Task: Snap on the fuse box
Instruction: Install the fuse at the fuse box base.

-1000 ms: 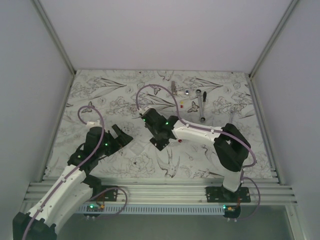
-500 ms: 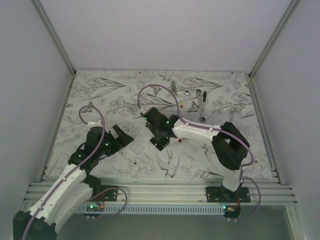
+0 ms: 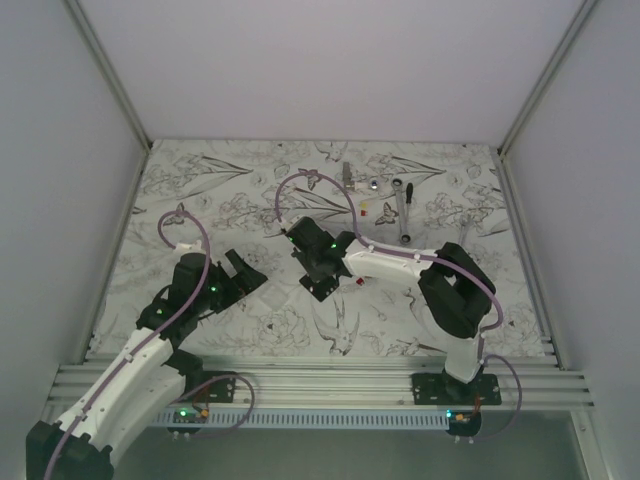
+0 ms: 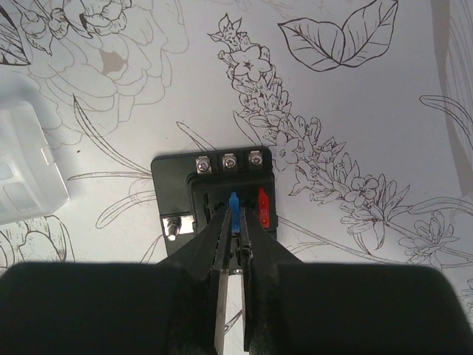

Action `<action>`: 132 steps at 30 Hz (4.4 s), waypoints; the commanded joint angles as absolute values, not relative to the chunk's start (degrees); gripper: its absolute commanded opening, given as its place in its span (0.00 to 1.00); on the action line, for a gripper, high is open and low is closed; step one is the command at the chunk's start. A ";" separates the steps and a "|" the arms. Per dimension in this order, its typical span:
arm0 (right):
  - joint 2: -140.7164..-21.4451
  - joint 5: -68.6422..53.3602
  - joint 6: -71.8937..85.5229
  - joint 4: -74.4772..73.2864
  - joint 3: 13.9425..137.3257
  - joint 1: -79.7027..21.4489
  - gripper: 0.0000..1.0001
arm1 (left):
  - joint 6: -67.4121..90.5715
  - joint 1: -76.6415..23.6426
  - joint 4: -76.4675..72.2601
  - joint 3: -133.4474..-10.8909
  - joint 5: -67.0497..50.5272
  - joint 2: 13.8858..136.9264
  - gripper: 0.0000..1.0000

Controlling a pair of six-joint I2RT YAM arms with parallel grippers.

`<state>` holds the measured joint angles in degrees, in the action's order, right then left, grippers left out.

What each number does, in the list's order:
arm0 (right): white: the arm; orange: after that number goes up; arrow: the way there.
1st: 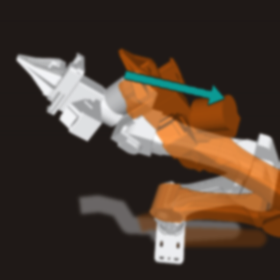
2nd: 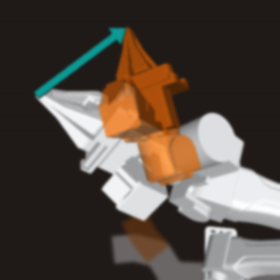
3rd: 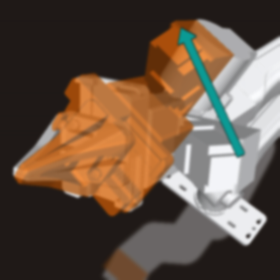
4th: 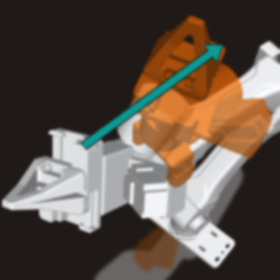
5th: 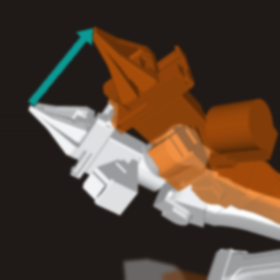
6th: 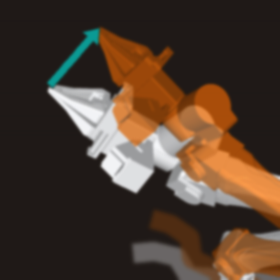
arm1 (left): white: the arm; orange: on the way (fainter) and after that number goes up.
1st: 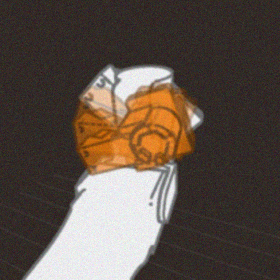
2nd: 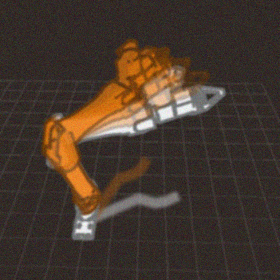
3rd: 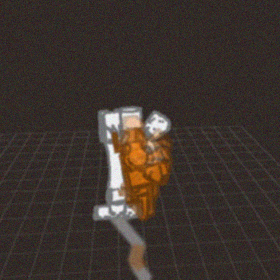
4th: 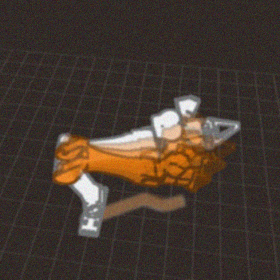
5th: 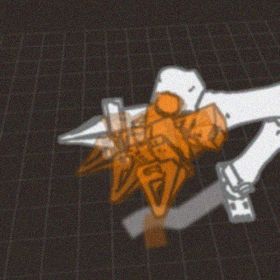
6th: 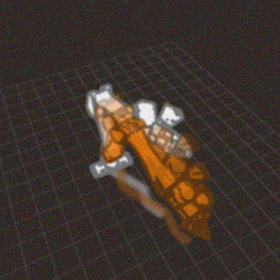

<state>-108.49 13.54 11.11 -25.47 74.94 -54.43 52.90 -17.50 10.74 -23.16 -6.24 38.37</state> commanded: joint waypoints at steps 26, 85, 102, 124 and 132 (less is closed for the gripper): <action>-113.44 12.99 10.33 -26.88 69.82 -52.93 0.00 | 52.73 -17.08 11.29 -22.97 -7.11 38.38 1.00; -126.75 10.99 15.56 -39.66 75.60 -49.83 0.00 | 53.00 -17.71 9.15 -23.32 -9.61 41.06 1.00; -111.13 11.12 13.02 -37.01 80.53 -50.65 0.30 | 53.44 -17.96 9.21 -23.59 -9.31 40.87 1.00; -108.56 9.58 10.11 -33.82 80.85 -46.73 0.24 | 52.91 -17.96 9.11 -23.47 -8.97 41.86 1.00; -110.73 8.88 9.89 -32.95 81.88 -46.41 0.20 | 52.73 -18.03 8.89 -23.71 -9.13 42.28 1.00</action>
<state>-111.04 9.80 10.81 -34.61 79.29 -46.83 53.10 -17.74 9.85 -23.18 -8.78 42.13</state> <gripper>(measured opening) 0.199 0.997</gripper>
